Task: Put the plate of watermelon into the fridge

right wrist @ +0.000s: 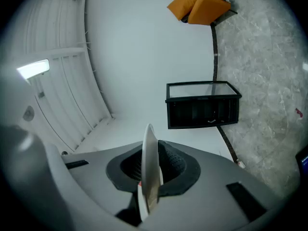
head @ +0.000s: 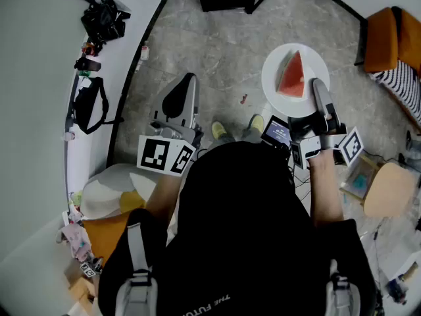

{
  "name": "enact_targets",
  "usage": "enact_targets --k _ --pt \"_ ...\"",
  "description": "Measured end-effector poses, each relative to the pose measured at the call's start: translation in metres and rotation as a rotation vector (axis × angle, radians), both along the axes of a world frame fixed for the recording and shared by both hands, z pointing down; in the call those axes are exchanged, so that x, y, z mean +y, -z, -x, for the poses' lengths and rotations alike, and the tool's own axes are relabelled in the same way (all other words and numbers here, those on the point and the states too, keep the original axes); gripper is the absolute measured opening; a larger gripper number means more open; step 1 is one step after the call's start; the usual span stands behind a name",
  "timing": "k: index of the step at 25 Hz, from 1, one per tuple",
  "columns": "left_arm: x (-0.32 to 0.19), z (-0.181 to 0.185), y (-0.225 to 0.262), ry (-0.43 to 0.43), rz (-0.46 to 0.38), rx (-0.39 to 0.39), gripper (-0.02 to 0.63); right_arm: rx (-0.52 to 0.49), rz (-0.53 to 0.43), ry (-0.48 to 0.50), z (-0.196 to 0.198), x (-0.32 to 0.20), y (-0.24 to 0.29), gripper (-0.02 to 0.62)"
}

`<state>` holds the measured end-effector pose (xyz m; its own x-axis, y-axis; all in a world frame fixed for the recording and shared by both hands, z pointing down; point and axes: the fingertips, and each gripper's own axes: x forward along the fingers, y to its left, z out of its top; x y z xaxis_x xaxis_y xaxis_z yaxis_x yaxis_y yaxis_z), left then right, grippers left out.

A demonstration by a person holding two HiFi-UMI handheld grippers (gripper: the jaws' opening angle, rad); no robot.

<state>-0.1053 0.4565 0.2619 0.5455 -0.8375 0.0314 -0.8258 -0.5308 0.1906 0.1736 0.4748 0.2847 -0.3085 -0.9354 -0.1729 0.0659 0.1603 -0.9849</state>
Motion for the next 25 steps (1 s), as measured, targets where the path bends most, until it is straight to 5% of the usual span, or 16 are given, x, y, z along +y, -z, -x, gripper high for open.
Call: enact_targets --k 25 --pt "-0.008 0.028 0.03 -0.052 -0.011 0.036 0.012 0.058 -0.024 -0.035 0.031 -0.001 0.016 0.043"
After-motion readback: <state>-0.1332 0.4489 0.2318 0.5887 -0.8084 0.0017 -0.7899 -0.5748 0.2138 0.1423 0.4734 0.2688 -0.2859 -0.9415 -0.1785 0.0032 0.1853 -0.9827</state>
